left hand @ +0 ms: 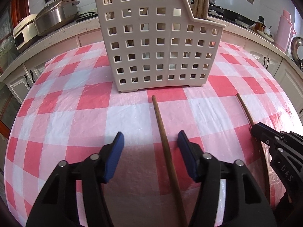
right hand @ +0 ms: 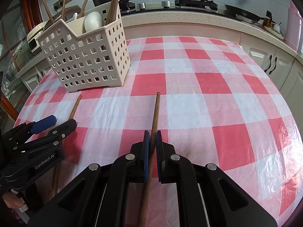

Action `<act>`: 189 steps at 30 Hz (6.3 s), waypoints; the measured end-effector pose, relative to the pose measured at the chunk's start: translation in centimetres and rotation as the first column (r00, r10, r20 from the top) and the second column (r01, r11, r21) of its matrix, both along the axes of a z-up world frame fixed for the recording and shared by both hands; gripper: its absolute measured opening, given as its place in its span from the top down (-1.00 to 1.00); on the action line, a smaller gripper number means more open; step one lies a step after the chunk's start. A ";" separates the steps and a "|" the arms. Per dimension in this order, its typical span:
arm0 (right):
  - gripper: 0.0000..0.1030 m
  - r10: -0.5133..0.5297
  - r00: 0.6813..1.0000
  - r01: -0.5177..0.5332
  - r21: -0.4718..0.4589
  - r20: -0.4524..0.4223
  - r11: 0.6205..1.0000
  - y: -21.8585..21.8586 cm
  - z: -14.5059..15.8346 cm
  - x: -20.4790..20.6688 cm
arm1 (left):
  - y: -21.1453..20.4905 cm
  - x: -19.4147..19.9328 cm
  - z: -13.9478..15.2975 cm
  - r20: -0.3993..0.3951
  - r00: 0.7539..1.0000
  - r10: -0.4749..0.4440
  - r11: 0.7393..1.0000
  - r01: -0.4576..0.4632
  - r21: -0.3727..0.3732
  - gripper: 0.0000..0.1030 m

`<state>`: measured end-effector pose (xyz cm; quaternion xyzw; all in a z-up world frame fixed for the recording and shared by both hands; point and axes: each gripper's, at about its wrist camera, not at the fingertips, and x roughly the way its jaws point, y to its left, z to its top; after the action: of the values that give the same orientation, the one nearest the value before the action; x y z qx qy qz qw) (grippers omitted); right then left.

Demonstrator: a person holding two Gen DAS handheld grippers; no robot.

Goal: Organize utensils
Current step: 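Grasp a brown chopstick with the right gripper while the left gripper grasps another, then lift both chopsticks upright and carry them above the white caddy, then lower the right gripper's chopstick into the caddy while the left gripper lowers its chopstick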

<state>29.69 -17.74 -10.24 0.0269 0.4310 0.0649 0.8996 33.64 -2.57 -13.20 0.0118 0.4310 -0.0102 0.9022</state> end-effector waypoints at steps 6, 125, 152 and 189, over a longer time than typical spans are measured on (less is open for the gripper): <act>0.86 -0.006 1.000 0.006 -0.009 0.000 1.000 0.0 0.0 0.0 | -0.1 -0.2 0.1 0.007 1.000 0.000 1.000 0.000 0.000 0.30; 0.87 0.120 0.882 -0.137 0.006 0.456 0.990 3.9 17.1 -5.3 | 3.6 -9.7 21.0 0.527 0.850 -0.028 0.999 0.032 0.001 0.89; 0.87 0.078 0.834 -0.118 0.038 0.546 0.992 3.3 25.1 2.3 | 4.8 -0.1 30.6 0.565 0.822 -0.072 0.993 0.113 -0.039 0.89; 0.87 0.123 0.942 -0.144 0.044 0.313 0.989 6.3 17.4 9.8 | 5.0 9.3 21.1 0.340 0.937 -0.083 0.987 0.125 -0.103 0.88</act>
<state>39.45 -11.44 7.17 0.0169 0.2833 0.1434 0.9481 42.90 2.43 7.91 -0.0194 0.2690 -0.0824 0.9594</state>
